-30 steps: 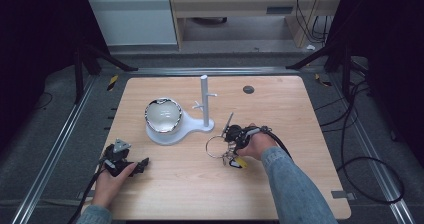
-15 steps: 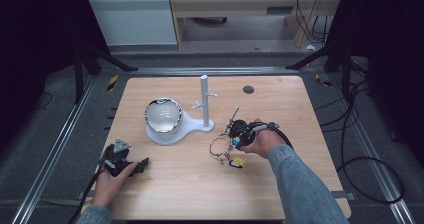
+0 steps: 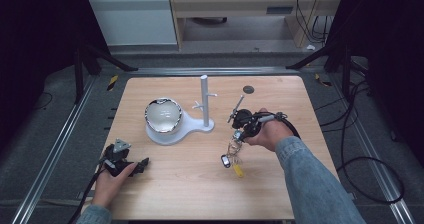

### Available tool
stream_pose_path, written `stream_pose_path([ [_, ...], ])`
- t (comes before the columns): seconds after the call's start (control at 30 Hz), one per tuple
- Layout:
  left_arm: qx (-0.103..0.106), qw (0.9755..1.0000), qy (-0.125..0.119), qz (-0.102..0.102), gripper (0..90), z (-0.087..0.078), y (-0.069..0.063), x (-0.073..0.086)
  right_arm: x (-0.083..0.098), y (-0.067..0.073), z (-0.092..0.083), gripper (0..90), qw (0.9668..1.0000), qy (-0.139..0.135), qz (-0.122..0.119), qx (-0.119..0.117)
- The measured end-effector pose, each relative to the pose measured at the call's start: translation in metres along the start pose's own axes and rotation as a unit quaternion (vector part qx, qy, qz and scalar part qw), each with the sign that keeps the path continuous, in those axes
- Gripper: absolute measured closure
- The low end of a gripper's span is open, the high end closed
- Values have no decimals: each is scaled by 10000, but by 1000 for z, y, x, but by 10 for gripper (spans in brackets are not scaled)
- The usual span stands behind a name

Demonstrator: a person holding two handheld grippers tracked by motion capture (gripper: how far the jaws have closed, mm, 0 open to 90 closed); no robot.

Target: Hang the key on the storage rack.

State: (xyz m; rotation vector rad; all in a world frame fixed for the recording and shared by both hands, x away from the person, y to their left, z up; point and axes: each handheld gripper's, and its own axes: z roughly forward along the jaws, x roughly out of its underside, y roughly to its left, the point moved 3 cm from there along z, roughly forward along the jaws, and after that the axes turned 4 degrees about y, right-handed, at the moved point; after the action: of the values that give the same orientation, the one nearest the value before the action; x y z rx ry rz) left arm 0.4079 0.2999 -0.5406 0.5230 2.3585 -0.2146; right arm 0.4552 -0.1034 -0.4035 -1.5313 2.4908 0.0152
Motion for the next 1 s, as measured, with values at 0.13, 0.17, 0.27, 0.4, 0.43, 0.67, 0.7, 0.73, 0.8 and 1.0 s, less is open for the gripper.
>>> stream_pose_path([
  [0.13, 0, 10000, 0, 1, 0, 0, 0, 0, -4, -3, -11, 889, 10000, -13, -15, 56],
  [0.17, 0, 10000, 1, 1, 0, 0, 0, 0, -5, -3, -14, 888, 10000, -16, -18, 75],
  [0.27, 0, 10000, 0, 0, 0, 0, 0, 0, -8, -4, -21, 888, 9999, -27, -39, 101],
  [0.4, -4, 10000, 11, 2, 0, 0, 0, 0, -12, -4, -29, 888, 9999, -13, -92, 111],
  [0.43, -3, 10000, 13, 3, 0, 0, 0, 0, -12, -4, -30, 889, 9999, -33, -97, 108],
  [0.67, 4, 10000, 22, 15, 0, 0, 0, 0, -15, -8, -40, 889, 9998, -22, -100, 146],
  [0.7, 8, 10000, 21, 19, 0, 0, 1, 0, -16, -9, -41, 889, 9998, -47, -86, 149],
  [0.73, 10, 10000, 13, 12, 0, 0, 1, -1, -16, -10, -43, 889, 9998, -64, -85, 151],
  [0.8, 11, 10000, 19, 22, 0, 0, 1, -1, -17, -10, -45, 889, 9997, -66, -75, 210],
  [1.0, 7, 10000, 19, 19, 0, 0, 1, -1, -20, -12, -48, 890, 9994, -49, -113, 322],
])
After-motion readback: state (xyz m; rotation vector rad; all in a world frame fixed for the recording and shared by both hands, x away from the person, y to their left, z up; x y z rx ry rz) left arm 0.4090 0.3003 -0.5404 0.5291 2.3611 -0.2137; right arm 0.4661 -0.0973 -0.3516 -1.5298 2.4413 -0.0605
